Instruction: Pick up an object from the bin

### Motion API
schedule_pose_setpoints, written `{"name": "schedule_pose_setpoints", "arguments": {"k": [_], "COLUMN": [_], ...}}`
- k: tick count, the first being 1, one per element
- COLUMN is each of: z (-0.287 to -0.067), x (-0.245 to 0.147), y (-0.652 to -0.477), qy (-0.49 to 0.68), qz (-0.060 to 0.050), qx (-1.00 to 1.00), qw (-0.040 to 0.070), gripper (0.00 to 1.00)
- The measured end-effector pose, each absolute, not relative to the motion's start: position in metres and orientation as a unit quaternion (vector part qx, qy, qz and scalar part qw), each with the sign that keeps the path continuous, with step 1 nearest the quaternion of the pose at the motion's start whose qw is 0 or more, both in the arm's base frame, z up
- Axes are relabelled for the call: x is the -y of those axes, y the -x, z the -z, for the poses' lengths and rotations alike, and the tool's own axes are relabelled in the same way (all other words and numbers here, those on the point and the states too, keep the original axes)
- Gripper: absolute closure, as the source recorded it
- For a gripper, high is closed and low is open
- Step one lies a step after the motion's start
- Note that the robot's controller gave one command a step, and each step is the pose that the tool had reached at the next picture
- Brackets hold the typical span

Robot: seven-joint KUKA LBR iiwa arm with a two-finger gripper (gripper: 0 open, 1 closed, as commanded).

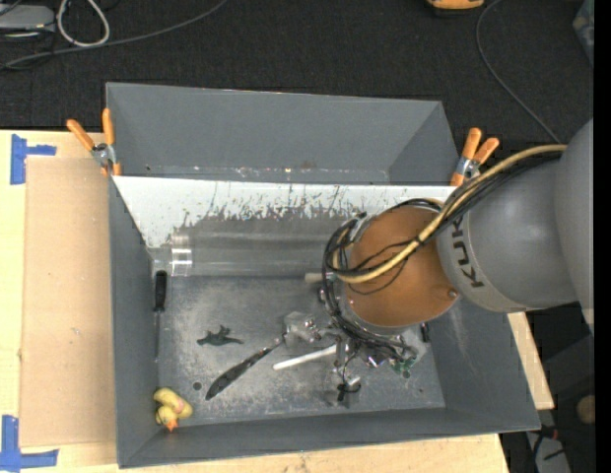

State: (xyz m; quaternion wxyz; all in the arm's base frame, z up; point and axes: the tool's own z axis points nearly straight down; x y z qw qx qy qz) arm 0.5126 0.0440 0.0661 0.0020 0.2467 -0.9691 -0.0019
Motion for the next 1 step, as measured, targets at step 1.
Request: {"name": "schedule_pose_setpoints", "arguments": {"k": [1], "z": [-0.0693], "x": [-0.0048], "y": [-0.5127], "qy": [-0.256], "qz": [0.001], "qx": [0.967], "qw": [0.0], "gripper": [1.0]}}
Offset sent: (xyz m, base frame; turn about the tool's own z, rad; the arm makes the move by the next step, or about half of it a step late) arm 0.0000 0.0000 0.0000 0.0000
